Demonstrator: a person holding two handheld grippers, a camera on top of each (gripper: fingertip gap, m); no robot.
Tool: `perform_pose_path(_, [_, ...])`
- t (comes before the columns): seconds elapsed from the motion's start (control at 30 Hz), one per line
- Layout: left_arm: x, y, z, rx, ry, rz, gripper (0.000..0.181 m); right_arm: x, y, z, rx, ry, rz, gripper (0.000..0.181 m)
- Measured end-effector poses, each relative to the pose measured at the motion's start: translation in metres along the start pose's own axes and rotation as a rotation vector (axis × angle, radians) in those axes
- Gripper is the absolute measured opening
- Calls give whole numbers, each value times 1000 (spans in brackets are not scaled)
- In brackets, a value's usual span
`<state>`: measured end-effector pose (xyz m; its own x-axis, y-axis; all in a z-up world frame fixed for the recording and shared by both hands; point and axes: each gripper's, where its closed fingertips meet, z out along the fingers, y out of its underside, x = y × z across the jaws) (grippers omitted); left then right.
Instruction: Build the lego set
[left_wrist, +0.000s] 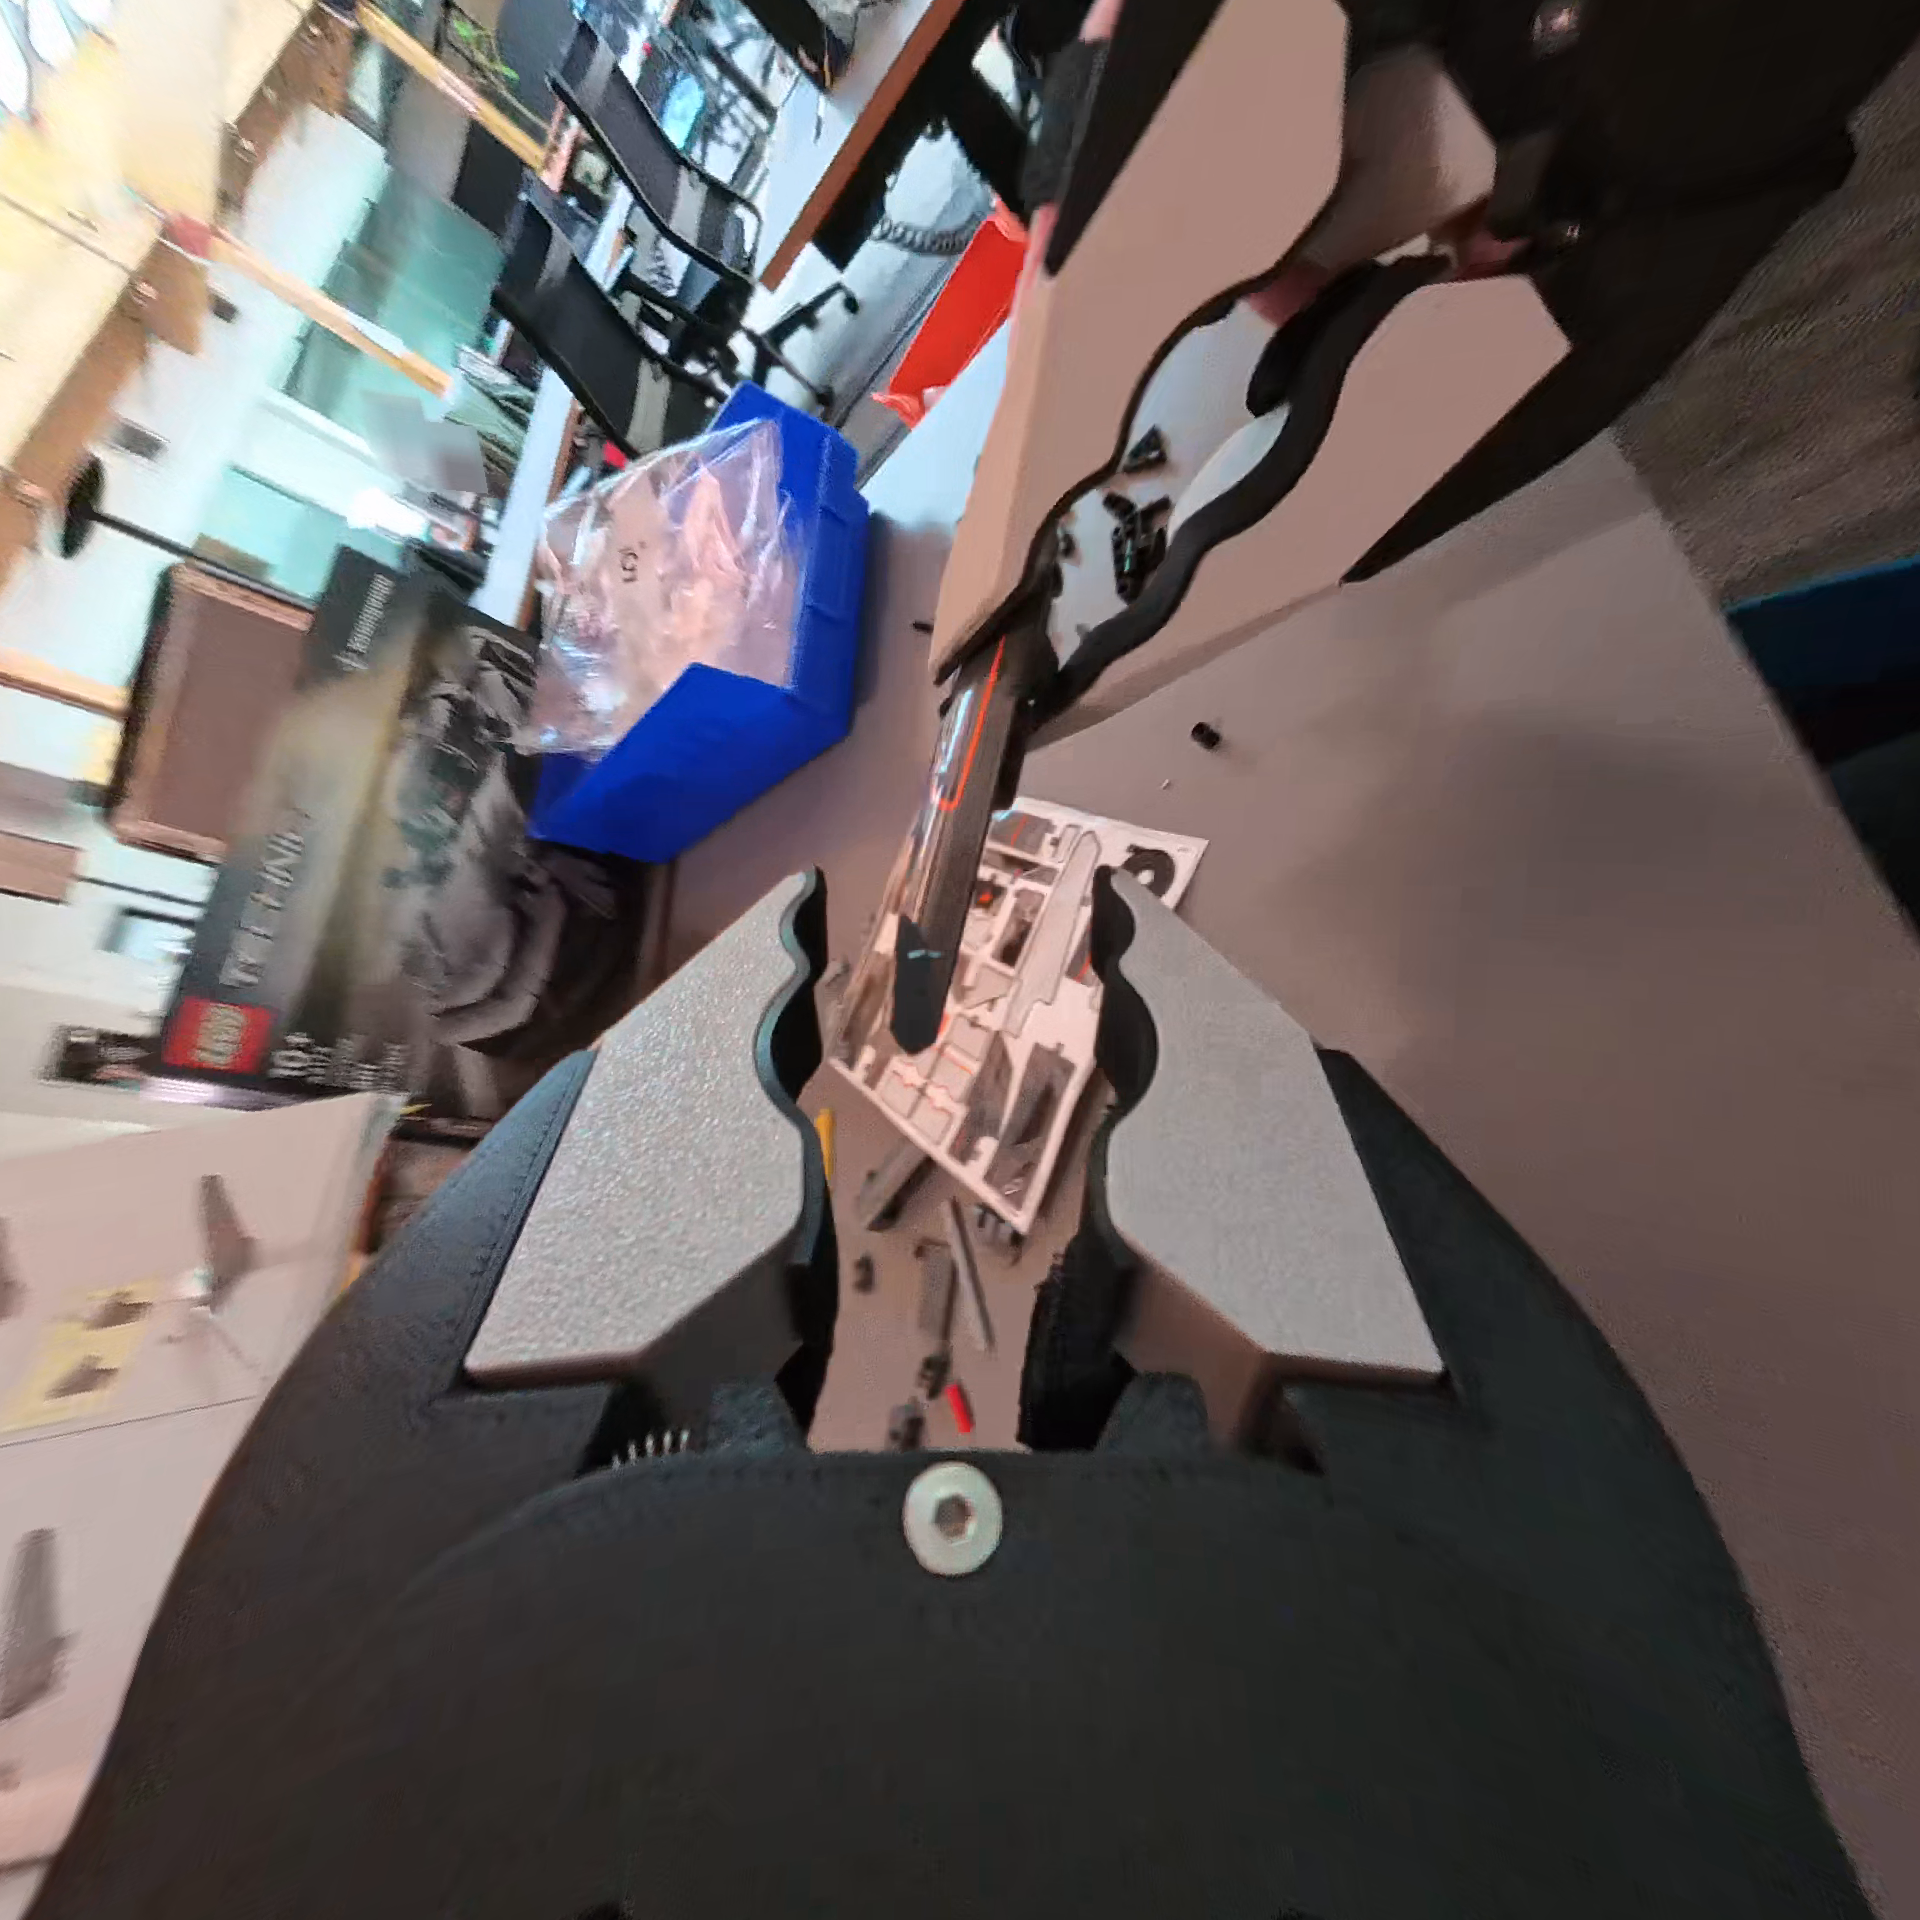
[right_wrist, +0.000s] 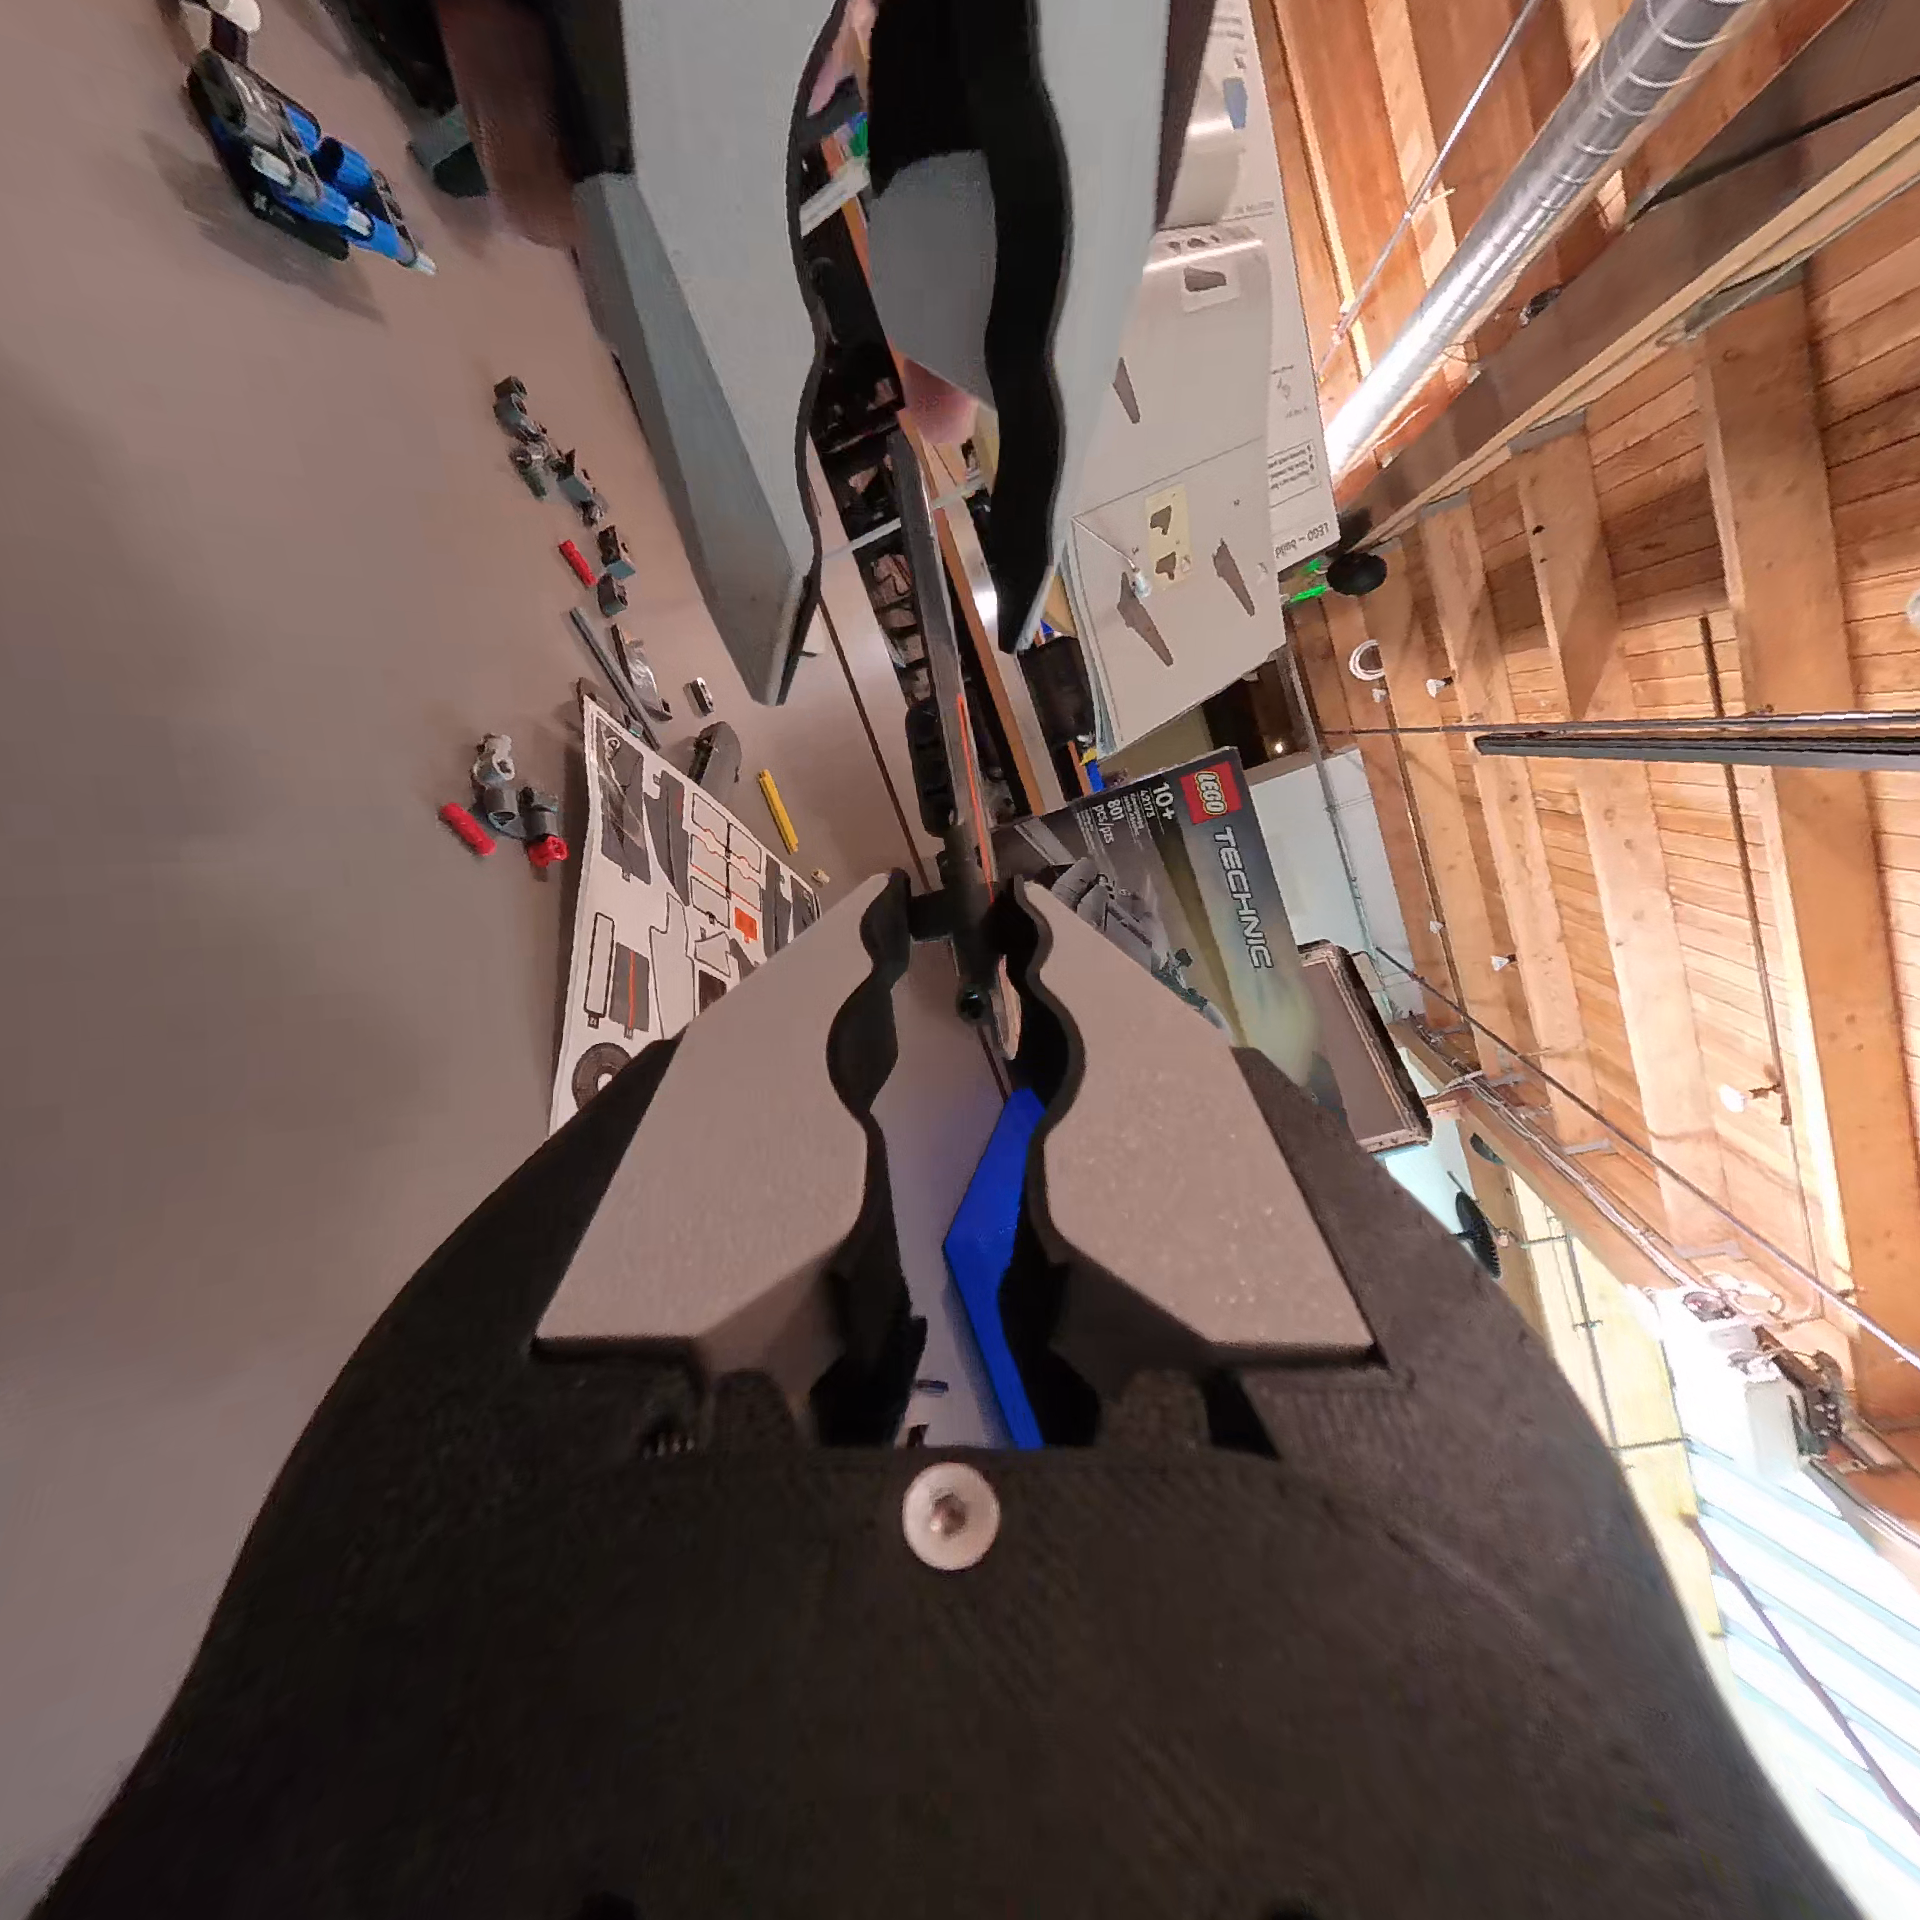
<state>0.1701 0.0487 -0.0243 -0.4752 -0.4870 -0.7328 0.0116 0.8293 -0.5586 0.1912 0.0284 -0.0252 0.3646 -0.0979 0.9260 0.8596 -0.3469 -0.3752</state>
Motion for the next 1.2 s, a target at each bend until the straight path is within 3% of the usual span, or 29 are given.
perform_pose_path(0.1, [-5,2,2,-35,-94,142,36,-2,-4,3,6,-14,2,15])
perform_pose_path(0.17, [-13,6,1,-55,-159,189,9,-2,-4,4,2,-16,10,15])
perform_pose_path(0.63, [-22,29,-17,-135,-346,449,0,-12,-17,18,39,-143,180,15])
perform_pose_path(0.87, [-22,53,-29,-185,-360,442,0,-25,-29,38,73,-272,280,16])
perform_pose_path(1.2, [-26,101,-49,-267,-363,407,0,-43,-54,73,133,-355,261,17])
